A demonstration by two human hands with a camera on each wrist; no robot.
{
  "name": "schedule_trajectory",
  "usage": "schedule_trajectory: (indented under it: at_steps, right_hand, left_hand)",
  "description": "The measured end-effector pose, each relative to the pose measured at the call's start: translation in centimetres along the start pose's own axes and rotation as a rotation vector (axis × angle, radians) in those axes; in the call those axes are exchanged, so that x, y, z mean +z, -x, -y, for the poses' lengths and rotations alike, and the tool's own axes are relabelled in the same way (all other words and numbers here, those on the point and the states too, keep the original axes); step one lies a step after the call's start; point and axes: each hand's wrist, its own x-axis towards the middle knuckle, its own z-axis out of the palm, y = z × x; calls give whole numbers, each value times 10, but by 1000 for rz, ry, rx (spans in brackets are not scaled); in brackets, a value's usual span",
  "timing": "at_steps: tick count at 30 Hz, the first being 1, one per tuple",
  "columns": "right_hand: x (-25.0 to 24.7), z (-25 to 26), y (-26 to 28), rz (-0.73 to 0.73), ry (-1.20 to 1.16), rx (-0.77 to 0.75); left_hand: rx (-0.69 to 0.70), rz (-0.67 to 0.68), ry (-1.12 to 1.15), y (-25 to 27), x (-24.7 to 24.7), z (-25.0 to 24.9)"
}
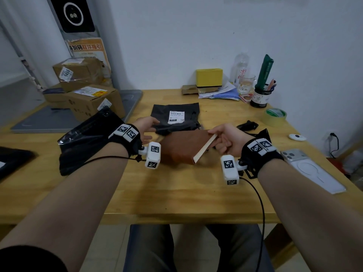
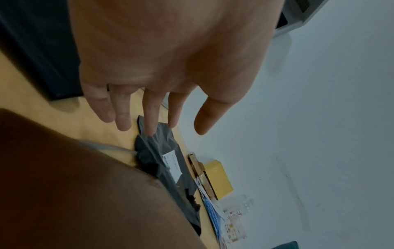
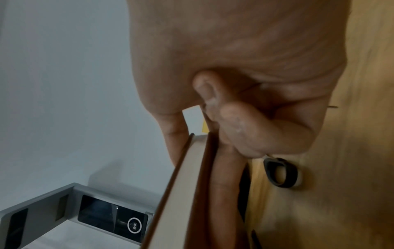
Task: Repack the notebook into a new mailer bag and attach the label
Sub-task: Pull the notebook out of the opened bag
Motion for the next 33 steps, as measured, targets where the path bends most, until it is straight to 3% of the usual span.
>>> schedule_trajectory:
  at_steps: [10, 14, 19, 26, 33]
  right_hand:
    - [4, 10, 33, -64, -135, -184]
    - [-2, 22, 33, -132, -267, -284]
    - [-13, 35, 20, -242, -421, -392]
    - [-41, 49, -23, -403, -640, -376]
    - [-75, 60, -74, -579, -689, -308]
  left_hand:
    - [146, -63, 137, 50, 7, -24]
    - [185, -106, 234, 52, 14, -38]
    - [203, -62, 270, 40, 27, -48]
    - [216, 77, 300, 9, 50, -60]
    - [168, 98, 292, -36, 62, -61]
